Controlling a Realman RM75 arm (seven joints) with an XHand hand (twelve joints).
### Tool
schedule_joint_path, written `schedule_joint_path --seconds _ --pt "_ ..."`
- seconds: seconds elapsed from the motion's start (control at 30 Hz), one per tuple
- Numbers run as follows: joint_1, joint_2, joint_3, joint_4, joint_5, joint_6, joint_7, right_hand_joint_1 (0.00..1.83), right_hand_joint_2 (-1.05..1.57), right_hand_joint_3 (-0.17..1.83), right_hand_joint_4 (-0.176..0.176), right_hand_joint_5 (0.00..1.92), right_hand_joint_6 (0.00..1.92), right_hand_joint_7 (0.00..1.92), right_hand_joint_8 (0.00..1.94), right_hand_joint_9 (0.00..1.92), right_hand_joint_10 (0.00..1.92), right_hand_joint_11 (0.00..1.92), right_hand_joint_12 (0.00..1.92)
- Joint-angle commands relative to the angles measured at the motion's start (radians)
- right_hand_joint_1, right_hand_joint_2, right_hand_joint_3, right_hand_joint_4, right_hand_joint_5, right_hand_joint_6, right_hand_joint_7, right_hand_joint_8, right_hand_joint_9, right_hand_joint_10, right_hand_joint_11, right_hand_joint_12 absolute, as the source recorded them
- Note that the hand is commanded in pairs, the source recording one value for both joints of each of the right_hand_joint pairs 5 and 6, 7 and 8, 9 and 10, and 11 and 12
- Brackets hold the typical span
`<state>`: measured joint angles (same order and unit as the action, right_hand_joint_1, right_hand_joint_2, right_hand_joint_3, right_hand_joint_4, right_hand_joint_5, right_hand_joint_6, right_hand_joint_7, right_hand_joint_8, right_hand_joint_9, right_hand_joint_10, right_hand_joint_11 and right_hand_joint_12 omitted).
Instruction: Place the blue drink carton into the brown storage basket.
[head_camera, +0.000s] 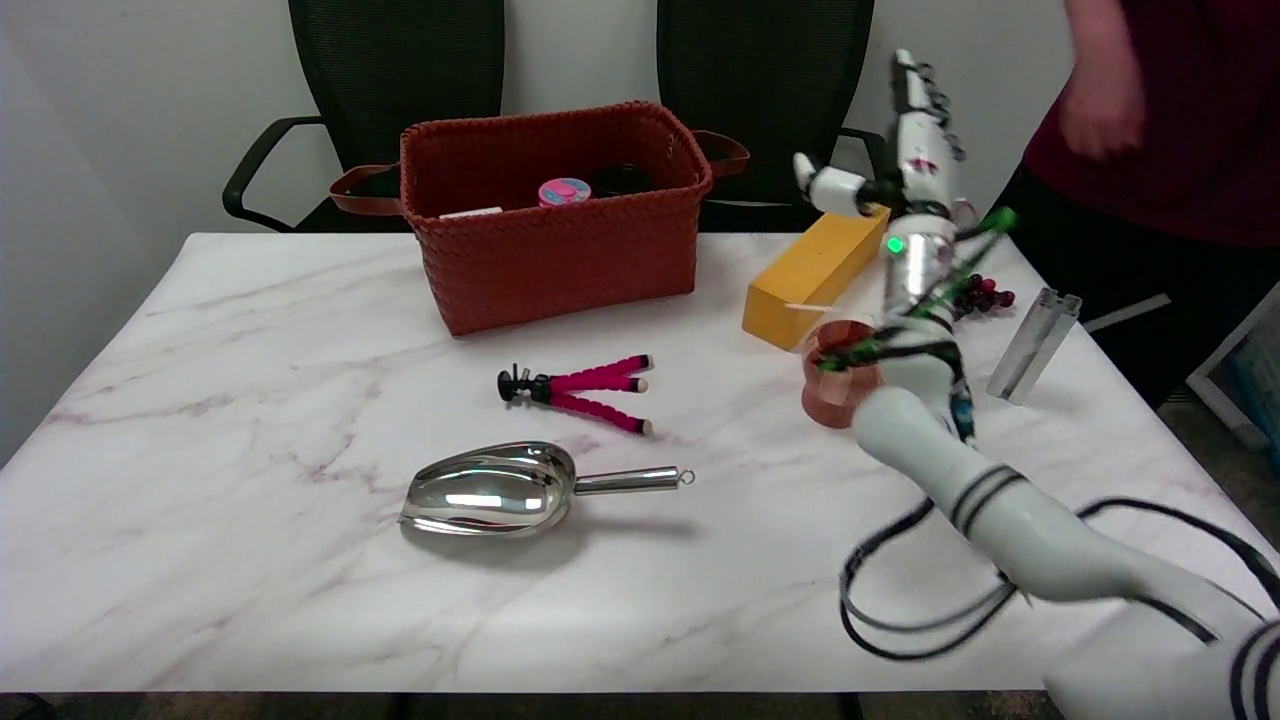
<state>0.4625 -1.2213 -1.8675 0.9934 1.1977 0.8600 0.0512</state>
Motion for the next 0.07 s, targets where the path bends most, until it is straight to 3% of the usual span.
schedule_joint_path --seconds 0.03,0.07 --pt "-0.558 0.106 0.213 0.401 0.069 0.382 -0.051 1.15 0.55 0.7 0.0 0.08 0.08 0.2 0.2 0.12 0.12 0.21 0.21" --pt "-0.565 0.106 0.212 0.406 0.067 0.389 -0.051 1.15 0.55 0.71 0.0 0.07 0.07 0.2 0.2 0.12 0.12 0.21 0.21"
